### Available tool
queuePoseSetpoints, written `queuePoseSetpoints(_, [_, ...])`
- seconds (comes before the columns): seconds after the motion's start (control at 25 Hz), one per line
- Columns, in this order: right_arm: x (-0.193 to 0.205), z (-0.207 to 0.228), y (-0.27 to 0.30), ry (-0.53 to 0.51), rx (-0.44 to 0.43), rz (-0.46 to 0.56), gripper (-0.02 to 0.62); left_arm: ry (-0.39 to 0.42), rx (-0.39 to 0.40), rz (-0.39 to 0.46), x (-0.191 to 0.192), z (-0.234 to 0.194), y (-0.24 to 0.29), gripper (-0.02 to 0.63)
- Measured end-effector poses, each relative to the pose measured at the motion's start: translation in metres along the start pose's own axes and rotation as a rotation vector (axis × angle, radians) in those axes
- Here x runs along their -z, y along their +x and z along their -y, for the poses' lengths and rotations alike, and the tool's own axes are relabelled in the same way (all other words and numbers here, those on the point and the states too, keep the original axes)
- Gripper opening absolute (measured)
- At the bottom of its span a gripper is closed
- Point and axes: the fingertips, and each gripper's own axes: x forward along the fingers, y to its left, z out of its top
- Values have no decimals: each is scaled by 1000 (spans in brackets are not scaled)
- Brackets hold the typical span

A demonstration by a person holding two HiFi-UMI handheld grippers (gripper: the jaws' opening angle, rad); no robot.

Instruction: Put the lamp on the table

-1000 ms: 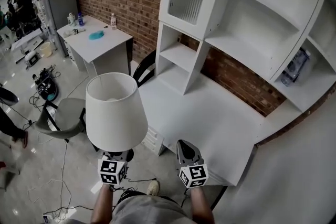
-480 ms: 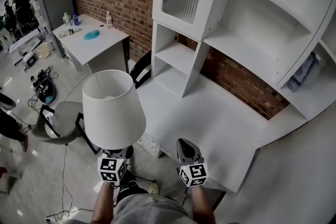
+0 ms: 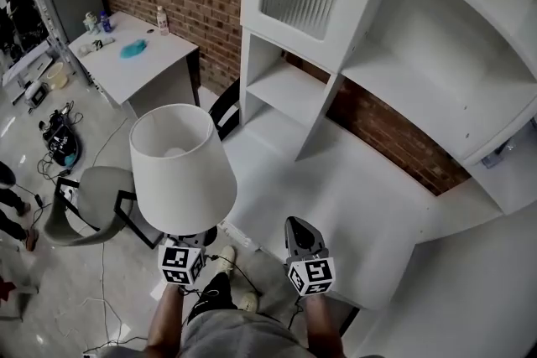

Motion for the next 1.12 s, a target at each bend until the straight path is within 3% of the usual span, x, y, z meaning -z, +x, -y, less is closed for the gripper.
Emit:
queuePoseSetpoints(0.56, [10,30,113,49,81,-46,25,64,109,5,-6,-52,123,152])
queuePoseSetpoints(1.12, [46,49,177,49,112,-117,25,52,156,-62,36,-81,211,152])
